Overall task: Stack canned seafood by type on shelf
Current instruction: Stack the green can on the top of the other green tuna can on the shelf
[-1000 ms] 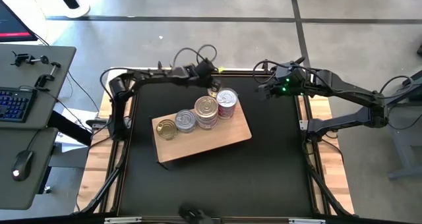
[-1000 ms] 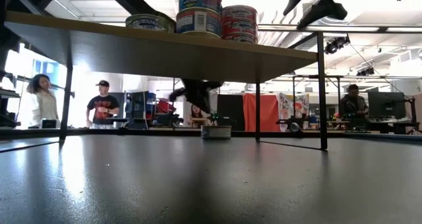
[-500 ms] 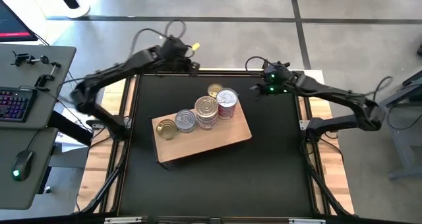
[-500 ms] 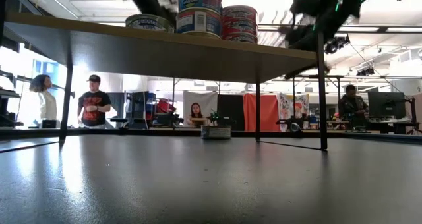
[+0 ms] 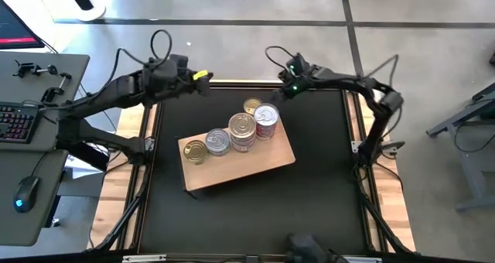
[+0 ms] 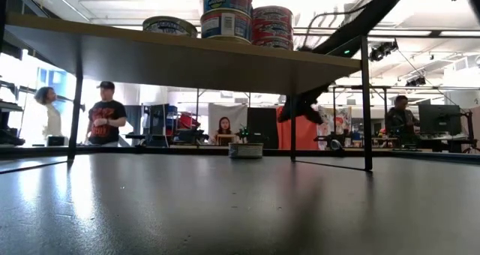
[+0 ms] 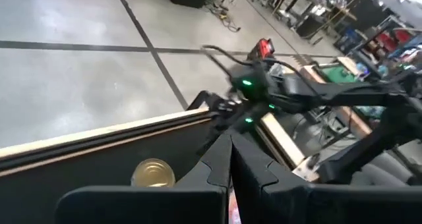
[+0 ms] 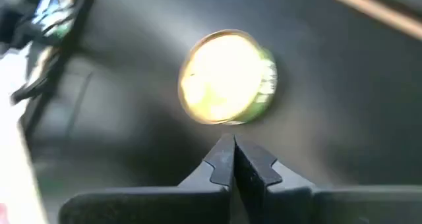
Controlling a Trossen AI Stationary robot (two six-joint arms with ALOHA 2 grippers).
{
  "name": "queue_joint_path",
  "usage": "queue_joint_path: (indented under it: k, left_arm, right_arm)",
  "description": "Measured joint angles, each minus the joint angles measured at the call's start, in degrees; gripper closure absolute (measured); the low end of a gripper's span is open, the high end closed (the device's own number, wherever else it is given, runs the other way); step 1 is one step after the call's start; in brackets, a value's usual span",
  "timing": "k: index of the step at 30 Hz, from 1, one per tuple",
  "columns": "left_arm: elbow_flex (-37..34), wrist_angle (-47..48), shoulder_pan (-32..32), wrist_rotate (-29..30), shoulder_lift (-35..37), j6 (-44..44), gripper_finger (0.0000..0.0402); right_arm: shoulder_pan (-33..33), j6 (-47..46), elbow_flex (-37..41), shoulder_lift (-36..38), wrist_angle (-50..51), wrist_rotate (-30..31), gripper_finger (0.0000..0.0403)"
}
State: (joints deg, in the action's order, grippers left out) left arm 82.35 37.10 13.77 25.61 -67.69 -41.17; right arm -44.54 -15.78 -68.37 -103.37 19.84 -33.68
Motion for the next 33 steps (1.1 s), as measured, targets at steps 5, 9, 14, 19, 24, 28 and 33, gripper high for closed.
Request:
queue_joint_path:
  k: [5, 9, 14, 19, 24, 28, 33]
  left_arm:
    - [0.0, 0.49, -4.38, 3.71, -0.43, -3.39, 0.0402]
    - [-0.02, 0.9, -6.13, 6.54, -1.5, -6.52, 0.0402]
    - [-0.02, 0.88, -6.35, 7.29, -3.17, -9.86, 0.0402]
    - [-0.02, 1.2, -6.35, 7.29, -4.74, -12.69, 0.0402]
    - [-0.05, 3.47, -5.74, 7.21, -5.76, -15.27, 0.0402]
    - [-0.07, 5.76, -5.08, 7.14, -6.52, -16.32, 0.0402]
    - [-0.07, 8.33, -5.06, 6.96, -7.39, -17.52, 0.0402]
  right_arm:
    - [1.37, 3.97, -8.16, -7.5, 5.35, -3.4, 0.0402]
    - [3.37, -1.08, -11.18, -10.18, 2.59, -2.02, 0.0403]
    - [6.46, -2.01, -11.63, -11.3, 2.28, 9.4, 0.0403]
    - [8.63, 0.19, -11.46, -11.74, 0.65, 13.2, 0.0403]
    - [9.36, -0.94, -11.45, -15.27, -1.41, 5.46, 0.0403]
    - [9.47, -2.22, -11.48, -16.78, -2.84, 4.99, 0.0403]
    - [9.49, -5.28, -11.46, -17.22, -8.15, 6.86, 0.0403]
